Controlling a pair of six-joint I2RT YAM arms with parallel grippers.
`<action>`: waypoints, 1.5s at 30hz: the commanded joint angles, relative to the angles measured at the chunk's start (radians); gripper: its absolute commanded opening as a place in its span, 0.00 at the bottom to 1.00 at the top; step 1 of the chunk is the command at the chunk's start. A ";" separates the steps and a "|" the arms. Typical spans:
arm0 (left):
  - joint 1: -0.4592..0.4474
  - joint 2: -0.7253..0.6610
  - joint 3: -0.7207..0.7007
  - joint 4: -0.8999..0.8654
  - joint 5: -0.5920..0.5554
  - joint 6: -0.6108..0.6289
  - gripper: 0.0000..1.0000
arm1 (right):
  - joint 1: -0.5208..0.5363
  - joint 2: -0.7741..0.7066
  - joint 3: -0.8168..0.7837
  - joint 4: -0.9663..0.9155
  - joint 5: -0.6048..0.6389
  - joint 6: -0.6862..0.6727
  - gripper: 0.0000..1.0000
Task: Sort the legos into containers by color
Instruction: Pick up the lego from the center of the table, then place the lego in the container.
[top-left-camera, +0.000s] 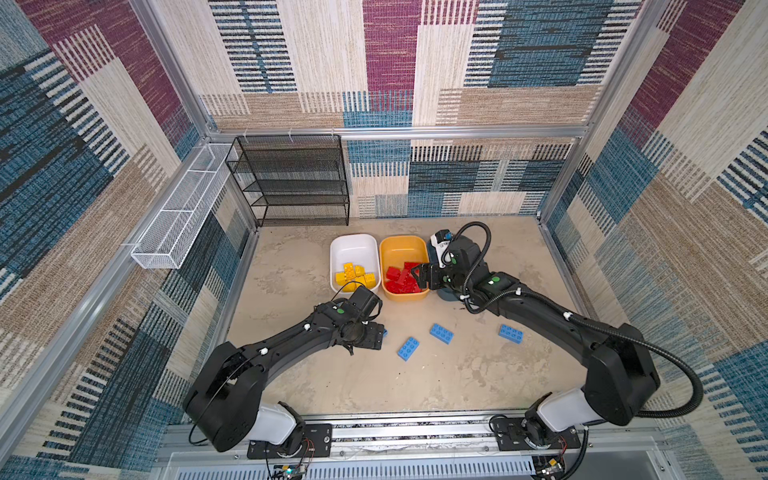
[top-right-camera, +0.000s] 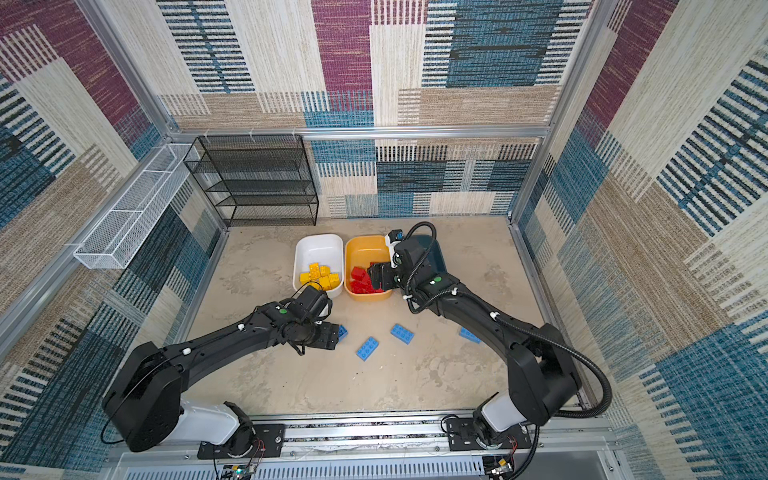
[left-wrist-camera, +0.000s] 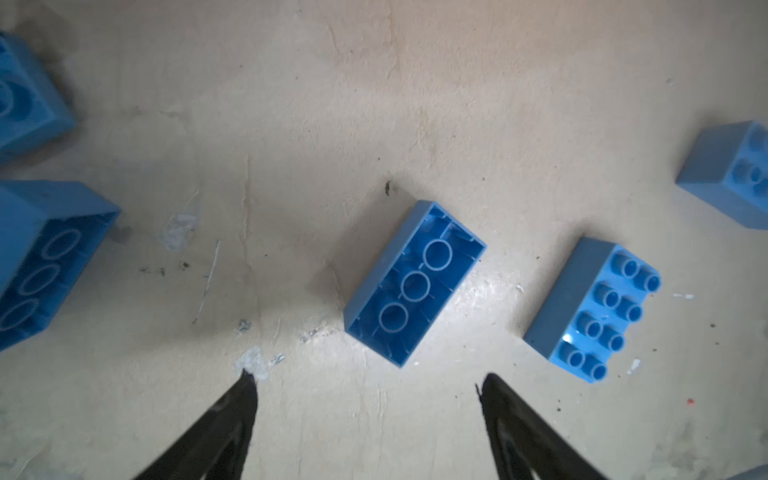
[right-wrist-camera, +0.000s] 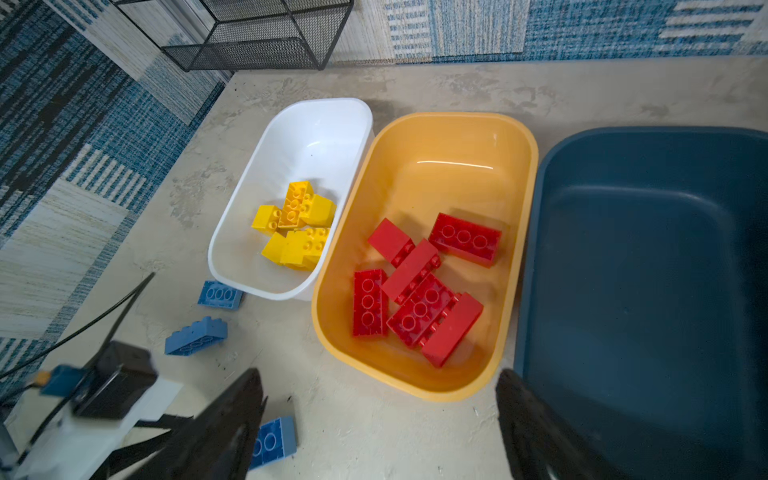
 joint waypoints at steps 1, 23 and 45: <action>-0.013 0.064 0.044 0.021 -0.016 0.048 0.80 | 0.002 -0.093 -0.079 0.075 0.011 0.006 0.89; -0.035 0.223 0.232 -0.035 -0.019 0.078 0.24 | 0.002 -0.455 -0.423 0.049 -0.029 0.041 0.88; -0.084 0.944 1.461 -0.291 0.234 0.105 0.25 | 0.002 -0.638 -0.624 0.075 -0.206 0.182 0.87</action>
